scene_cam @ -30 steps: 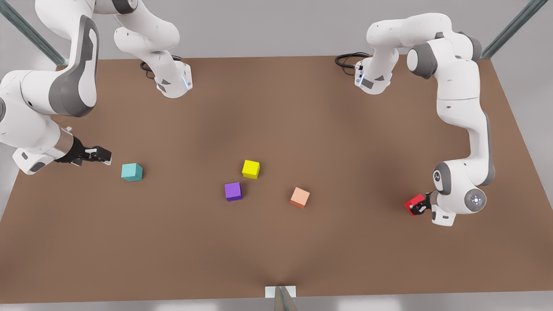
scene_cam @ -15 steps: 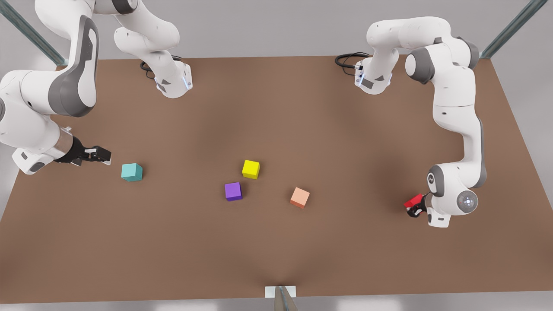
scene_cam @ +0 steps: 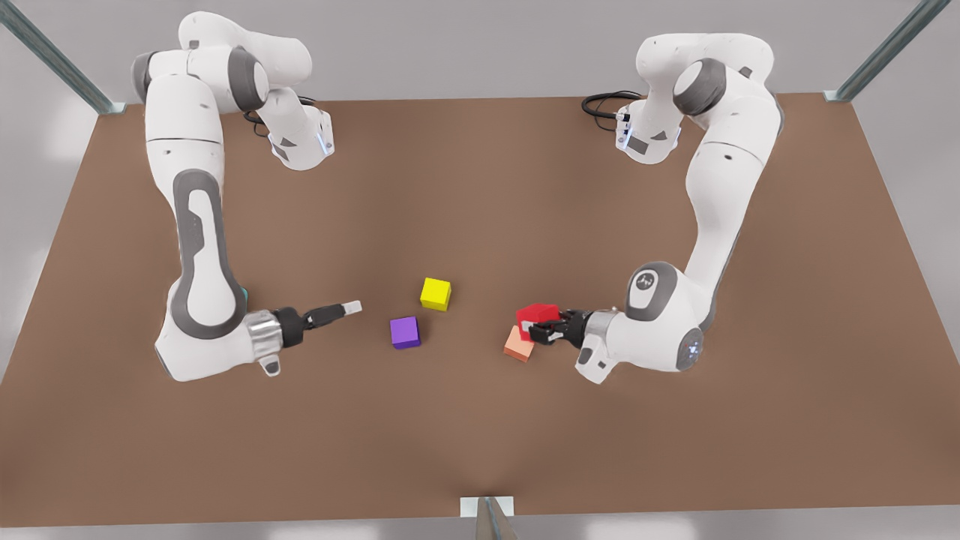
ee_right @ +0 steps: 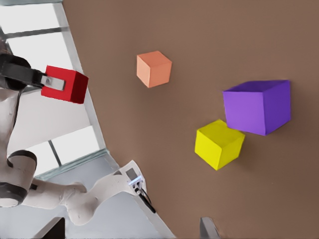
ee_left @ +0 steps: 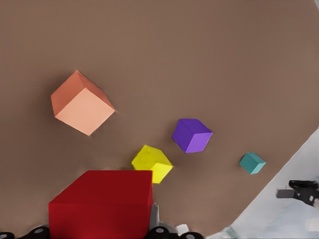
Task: Pick up red wooden cube and pass to hand red wooden cube and place in blue wooden cube
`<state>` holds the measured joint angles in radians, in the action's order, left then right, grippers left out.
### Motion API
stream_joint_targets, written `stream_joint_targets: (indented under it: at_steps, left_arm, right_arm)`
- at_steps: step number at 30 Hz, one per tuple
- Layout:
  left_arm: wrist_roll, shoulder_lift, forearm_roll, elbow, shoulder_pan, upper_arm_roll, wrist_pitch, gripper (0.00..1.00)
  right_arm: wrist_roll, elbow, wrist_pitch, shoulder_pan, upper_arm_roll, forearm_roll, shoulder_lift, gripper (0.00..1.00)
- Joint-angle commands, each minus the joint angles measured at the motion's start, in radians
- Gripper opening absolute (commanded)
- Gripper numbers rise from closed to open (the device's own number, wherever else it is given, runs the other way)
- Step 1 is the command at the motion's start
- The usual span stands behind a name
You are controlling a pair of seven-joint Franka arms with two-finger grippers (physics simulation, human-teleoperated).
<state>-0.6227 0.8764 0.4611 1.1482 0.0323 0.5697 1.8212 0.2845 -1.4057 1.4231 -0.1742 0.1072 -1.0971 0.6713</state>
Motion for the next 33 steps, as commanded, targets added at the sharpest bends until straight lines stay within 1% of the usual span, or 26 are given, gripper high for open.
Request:
stream_joint_targets:
  at_steps: [1, 2, 4, 5, 6, 7, 8, 11, 12, 14, 20, 33]
  left_arm:
    - [0.126, 0.027, 0.159, -0.004, 0.040, 0.047, 0.111, 0.66]
    - [0.149, 0.061, 0.185, -0.004, 0.043, 0.088, 0.167, 0.65]
    - [0.326, 0.104, 0.284, -0.002, 0.018, 0.088, 0.176, 0.65]
    - [0.394, 0.113, 0.362, -0.002, 0.006, 0.088, 0.176, 0.65]
    - [0.446, 0.119, 0.398, -0.002, 0.006, 0.087, 0.190, 0.65]
    - [0.480, 0.121, 0.407, -0.001, 0.006, 0.088, 0.213, 0.65]
    - [0.544, 0.121, 0.419, -0.001, 0.008, 0.090, 0.213, 0.67]
    - [0.635, 0.121, 0.421, 0.001, 0.028, 0.098, 0.257, 0.65]
    - [0.692, 0.122, 0.427, 0.005, 0.032, 0.099, 0.283, 0.65]
    - [0.726, 0.139, 0.442, 0.005, 0.034, 0.099, 0.285, 0.65]
    - [0.773, 0.150, 0.472, 0.007, 0.041, 0.099, 0.306, 0.65]
    - [0.827, 0.154, 0.487, 0.007, 0.040, 0.099, 0.313, 0.66]
  right_arm:
    - [0.677, 0.024, -0.047, -0.014, -0.012, -0.196, 0.044, 1.00]
    - [0.832, 0.047, -0.009, -0.016, -0.011, -0.181, 0.051, 1.00]
    - [1.070, 0.054, 0.066, -0.018, -0.011, -0.191, 0.060, 1.00]
    - [1.197, 0.053, 0.066, -0.011, -0.008, -0.188, 0.070, 1.00]
    - [1.442, 0.050, 0.066, -0.002, -0.006, -0.187, 0.079, 1.00]
    - [1.547, 0.044, 0.066, -0.002, -0.006, -0.205, 0.082, 1.00]
    - [1.617, 0.040, 0.066, -0.002, -0.008, -0.234, 0.090, 1.00]
    - [1.728, 0.039, 0.115, -0.024, -0.012, -0.303, 0.102, 1.00]
    - [1.805, 0.016, 0.161, -0.051, -0.012, -0.391, 0.122, 1.00]
    - [1.849, -0.021, 0.178, -0.084, -0.012, -0.460, 0.125, 1.00]
    - [1.872, -0.070, 0.178, -0.111, -0.024, -0.512, 0.117, 1.00]
    - [1.862, -0.095, 0.246, -0.174, -0.029, -0.586, 0.128, 1.00]
